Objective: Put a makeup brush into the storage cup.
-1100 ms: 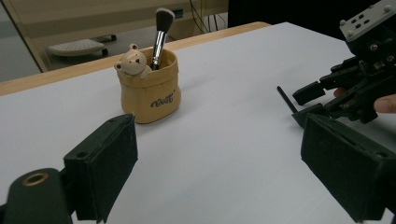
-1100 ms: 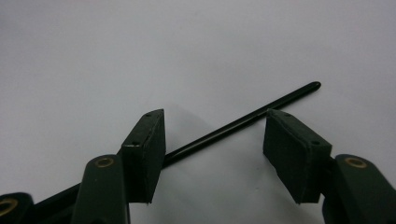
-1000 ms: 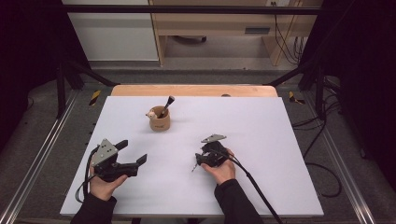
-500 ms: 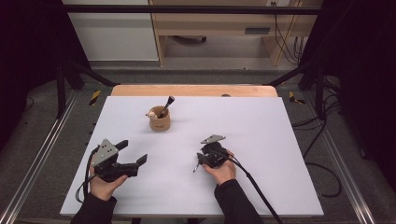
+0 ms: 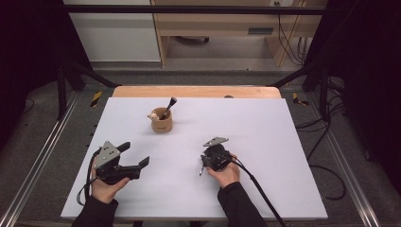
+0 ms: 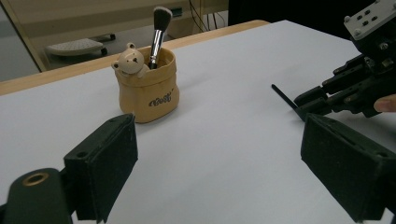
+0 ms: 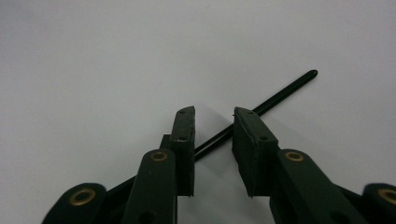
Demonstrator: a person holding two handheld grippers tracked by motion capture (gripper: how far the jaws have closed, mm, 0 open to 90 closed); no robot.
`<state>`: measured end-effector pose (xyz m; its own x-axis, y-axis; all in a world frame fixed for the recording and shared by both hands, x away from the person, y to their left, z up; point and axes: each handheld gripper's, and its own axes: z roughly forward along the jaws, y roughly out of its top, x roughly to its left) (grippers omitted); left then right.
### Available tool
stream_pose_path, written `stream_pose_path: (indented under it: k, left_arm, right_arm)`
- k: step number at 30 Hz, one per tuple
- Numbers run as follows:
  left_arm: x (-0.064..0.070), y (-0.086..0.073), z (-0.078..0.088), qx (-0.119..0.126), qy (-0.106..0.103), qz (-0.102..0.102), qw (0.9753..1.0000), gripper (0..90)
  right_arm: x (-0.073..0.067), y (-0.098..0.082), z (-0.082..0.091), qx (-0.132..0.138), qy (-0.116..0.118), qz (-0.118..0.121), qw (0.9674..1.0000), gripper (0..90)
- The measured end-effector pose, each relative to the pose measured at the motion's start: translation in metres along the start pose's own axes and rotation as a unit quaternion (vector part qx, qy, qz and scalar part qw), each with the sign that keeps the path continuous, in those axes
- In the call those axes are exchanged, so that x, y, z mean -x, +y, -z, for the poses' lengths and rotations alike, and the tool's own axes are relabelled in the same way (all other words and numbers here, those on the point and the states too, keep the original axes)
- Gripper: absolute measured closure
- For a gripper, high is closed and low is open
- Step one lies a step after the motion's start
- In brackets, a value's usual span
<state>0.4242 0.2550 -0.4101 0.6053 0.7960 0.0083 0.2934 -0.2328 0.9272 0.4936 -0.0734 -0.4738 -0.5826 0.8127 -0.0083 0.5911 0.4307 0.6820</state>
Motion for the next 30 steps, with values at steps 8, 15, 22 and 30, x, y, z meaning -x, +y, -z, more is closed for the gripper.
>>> stream_pose_path:
  k: [8, 15, 22, 30]
  left_arm:
    - [0.0, 0.0, 0.0, 0.0, 0.0, 0.001, 1.0, 10.4]
    - [0.0, 0.0, 0.0, 0.0, -0.001, -0.001, 1.0, 10.5]
    - [0.0, 0.0, -0.001, -0.002, -0.001, -0.002, 1.0, 10.5]
    - [0.0, 0.0, 0.0, -0.001, -0.001, -0.001, 1.0, 10.5]
  right_arm:
    - [-0.001, -0.001, 0.001, -0.008, -0.008, 0.005, 0.9999, 76.2]
    - [0.003, -0.001, 0.004, -0.022, 0.002, 0.014, 0.9997, 84.8]
    - [0.006, 0.0, 0.005, -0.032, 0.008, 0.02, 0.9993, 85.6]
    - [0.011, 0.005, 0.012, -0.027, 0.014, 0.014, 0.9994, 73.7]
